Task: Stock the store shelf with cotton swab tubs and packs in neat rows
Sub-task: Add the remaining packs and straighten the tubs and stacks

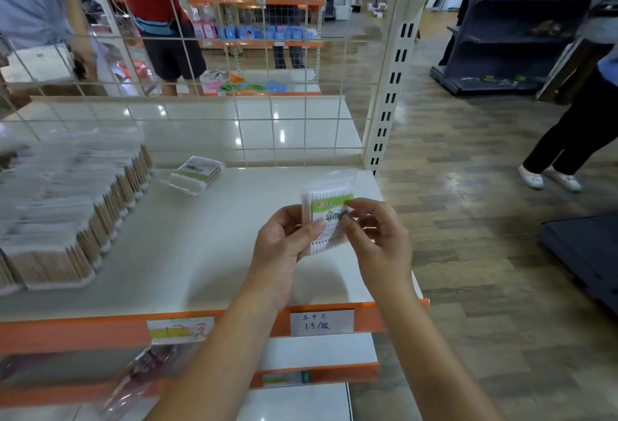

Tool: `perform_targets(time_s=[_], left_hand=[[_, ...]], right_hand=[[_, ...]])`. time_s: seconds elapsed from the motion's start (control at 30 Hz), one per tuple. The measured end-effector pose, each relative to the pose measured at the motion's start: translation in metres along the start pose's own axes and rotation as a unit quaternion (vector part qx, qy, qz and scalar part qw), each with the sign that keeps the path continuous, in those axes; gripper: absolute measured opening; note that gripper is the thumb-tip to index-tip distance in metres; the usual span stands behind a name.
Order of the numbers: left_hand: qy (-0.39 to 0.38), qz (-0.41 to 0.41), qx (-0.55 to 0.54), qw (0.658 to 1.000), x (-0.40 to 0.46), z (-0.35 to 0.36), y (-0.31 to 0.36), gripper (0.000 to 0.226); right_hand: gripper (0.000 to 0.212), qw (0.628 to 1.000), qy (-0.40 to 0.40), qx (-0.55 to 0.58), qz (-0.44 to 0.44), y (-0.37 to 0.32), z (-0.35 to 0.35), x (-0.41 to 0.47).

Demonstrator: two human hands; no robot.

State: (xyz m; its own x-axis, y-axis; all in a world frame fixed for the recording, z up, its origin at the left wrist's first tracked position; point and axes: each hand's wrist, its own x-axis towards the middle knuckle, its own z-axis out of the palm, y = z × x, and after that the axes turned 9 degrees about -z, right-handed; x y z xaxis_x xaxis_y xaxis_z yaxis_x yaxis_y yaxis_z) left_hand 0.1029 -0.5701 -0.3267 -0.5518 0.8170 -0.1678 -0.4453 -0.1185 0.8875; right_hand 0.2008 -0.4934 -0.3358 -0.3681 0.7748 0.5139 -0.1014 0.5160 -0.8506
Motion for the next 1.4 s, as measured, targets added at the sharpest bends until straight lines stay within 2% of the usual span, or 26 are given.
perform_targets(time_s=[0.07, 0.13, 0.23, 0.37, 0.47, 0.7, 0.8, 1.0, 1.13, 1.27, 1.4], left_hand=[[0.008, 0.028, 0.033, 0.999, -0.002, -0.003, 0.0, 0.026], [0.005, 0.055, 0.089, 0.994, -0.007, -0.006, 0.0, 0.023], [-0.011, 0.08, 0.153, 0.985, -0.017, -0.012, 0.0, 0.022], [0.006, 0.101, 0.198, 0.975, -0.022, -0.029, 0.007, 0.02], [0.039, 0.127, 0.239, 0.962, -0.025, -0.052, 0.017, 0.025], [0.079, 0.175, 0.21, 0.959, -0.04, -0.124, 0.06, 0.026], [0.091, 0.2, 0.216, 0.951, -0.047, -0.158, 0.079, 0.018], [0.145, 0.241, 0.361, 0.889, -0.065, -0.222, 0.101, 0.014], [0.17, 0.276, 0.363, 0.874, -0.076, -0.263, 0.115, 0.023], [0.213, 0.312, 0.397, 0.837, -0.087, -0.301, 0.125, 0.027], [0.263, 0.301, 0.442, 0.803, -0.091, -0.333, 0.135, 0.02]], right_hand=[[0.01, 0.998, -0.013, 0.037, 0.04, -0.005, 0.003, -0.001], [0.024, 0.994, -0.041, 0.066, 0.075, -0.011, 0.007, -0.004], [0.023, 0.986, -0.062, 0.114, 0.101, -0.015, 0.017, -0.007], [0.033, 0.976, -0.031, 0.18, 0.122, -0.014, 0.03, -0.011], [0.03, 0.974, -0.021, 0.186, 0.128, -0.018, 0.043, -0.013], [0.026, 0.966, -0.037, 0.219, 0.13, -0.042, 0.091, -0.022], [0.027, 0.967, -0.045, 0.214, 0.13, -0.051, 0.118, -0.026], [0.021, 0.964, -0.081, 0.214, 0.138, -0.066, 0.172, -0.041], [0.024, 0.958, -0.099, 0.22, 0.154, -0.074, 0.21, -0.055], [0.033, 0.961, -0.123, 0.199, 0.149, -0.078, 0.246, -0.07], [0.036, 0.962, -0.118, 0.196, 0.148, -0.083, 0.275, -0.082]])
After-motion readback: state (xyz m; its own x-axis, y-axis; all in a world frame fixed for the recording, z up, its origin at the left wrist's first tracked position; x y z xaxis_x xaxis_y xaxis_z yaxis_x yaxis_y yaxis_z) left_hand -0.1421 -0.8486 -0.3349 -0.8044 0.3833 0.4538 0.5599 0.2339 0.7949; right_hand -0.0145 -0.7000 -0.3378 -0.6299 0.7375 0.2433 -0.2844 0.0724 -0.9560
